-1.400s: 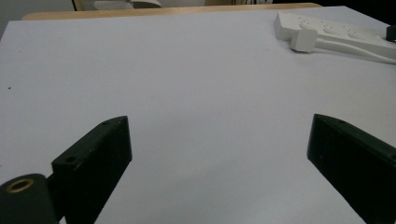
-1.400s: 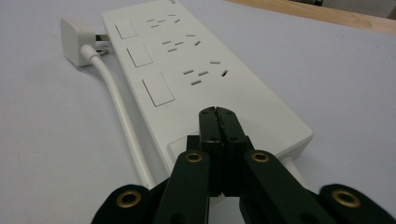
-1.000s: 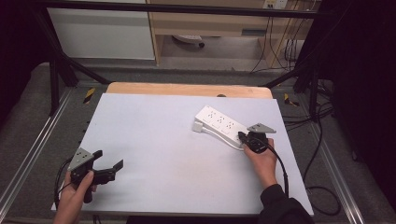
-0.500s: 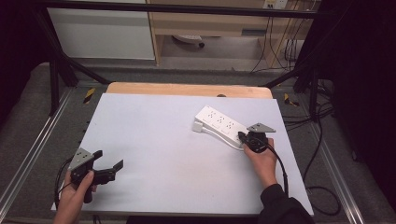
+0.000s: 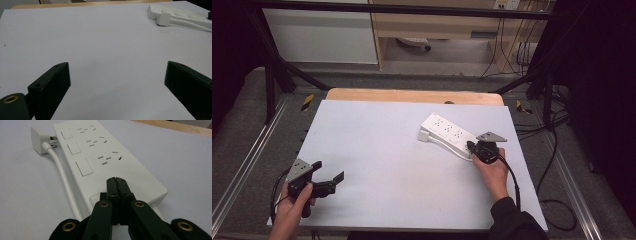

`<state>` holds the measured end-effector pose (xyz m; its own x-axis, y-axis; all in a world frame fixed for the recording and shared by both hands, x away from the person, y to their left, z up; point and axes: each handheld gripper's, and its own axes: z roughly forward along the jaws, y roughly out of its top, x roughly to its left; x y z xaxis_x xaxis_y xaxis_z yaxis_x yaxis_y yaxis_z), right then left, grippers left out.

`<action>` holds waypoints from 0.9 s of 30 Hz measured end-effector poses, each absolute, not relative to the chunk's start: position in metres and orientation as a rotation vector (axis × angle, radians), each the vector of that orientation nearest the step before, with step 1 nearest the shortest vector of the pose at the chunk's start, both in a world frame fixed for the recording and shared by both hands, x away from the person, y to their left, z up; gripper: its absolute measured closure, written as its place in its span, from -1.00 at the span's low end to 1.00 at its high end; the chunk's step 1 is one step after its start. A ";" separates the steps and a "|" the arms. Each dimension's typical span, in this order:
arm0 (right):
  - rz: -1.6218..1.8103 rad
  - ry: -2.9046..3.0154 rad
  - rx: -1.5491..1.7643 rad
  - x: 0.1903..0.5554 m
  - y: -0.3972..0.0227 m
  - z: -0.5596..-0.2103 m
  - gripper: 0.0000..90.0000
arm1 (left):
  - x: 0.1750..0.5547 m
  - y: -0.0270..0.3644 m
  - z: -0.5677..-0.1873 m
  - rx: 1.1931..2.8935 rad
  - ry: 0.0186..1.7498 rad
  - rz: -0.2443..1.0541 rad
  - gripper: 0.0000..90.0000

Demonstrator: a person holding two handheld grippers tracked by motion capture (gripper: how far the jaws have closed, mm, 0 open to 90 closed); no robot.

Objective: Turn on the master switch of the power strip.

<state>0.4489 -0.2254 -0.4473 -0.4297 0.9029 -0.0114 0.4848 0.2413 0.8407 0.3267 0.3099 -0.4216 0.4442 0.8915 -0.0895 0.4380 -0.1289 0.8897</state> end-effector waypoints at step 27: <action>1.119 2.004 1.306 0.450 -0.228 -0.445 1.00 | 0.327 0.311 -0.422 1.743 1.149 0.602 -0.86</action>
<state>0.4500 -0.2276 -0.4447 -0.4184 0.9078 0.0289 0.5008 0.2040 0.8412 0.3269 0.3107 -0.4216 0.4421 0.8926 -0.0881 0.4360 -0.1280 0.8908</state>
